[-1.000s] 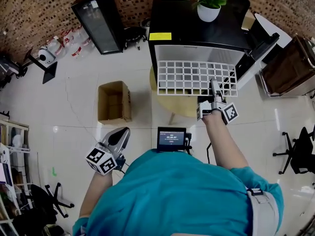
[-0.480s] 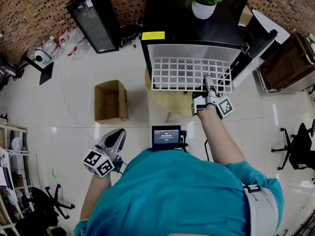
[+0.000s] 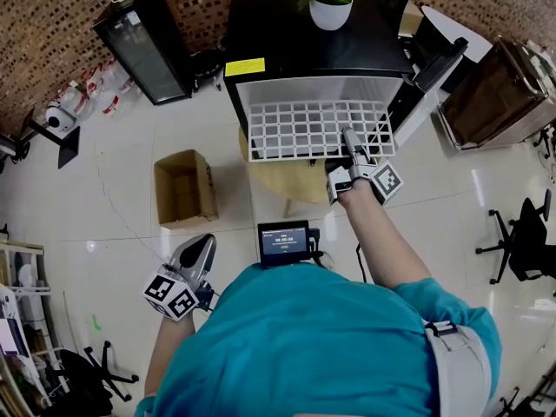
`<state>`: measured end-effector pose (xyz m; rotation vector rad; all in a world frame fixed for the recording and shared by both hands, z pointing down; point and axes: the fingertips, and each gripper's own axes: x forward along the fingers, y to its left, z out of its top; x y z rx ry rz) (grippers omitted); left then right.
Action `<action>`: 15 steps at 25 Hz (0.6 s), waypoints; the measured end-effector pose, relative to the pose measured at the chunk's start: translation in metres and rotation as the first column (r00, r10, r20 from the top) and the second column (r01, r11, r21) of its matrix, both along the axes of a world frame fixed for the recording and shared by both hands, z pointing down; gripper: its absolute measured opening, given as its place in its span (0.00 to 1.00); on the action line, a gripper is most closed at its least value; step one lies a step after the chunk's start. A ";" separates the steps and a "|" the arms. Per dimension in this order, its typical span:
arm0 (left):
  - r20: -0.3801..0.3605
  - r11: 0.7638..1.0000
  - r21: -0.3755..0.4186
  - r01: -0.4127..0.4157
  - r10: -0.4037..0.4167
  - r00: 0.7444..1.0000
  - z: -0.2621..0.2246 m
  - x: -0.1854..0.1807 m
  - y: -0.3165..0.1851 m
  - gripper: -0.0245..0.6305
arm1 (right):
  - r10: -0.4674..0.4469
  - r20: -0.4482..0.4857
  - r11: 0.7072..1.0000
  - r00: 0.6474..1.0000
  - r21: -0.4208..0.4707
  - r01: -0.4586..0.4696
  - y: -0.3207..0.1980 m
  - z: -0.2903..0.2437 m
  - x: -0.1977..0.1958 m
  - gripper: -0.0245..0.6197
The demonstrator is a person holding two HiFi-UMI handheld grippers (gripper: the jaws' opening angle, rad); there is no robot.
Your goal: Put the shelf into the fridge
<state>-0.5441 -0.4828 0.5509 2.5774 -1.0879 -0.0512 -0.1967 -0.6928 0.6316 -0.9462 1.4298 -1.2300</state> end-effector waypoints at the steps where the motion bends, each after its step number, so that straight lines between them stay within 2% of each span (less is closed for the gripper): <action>1: -0.002 1.000 -0.005 0.003 -0.003 1.000 0.001 0.000 0.000 0.04 | -0.003 -0.001 1.000 1.000 0.004 0.003 -0.001 -0.002 0.000 0.08; 10: -0.009 1.000 -0.018 0.014 -0.014 1.000 0.003 0.000 0.003 0.04 | -0.020 0.047 1.000 0.999 -0.021 0.021 -0.002 0.006 -0.002 0.08; 15: -0.006 1.000 0.005 0.002 -0.002 1.000 0.001 0.001 0.007 0.04 | -0.023 0.063 0.999 0.998 -0.027 0.025 0.000 -0.004 -0.005 0.08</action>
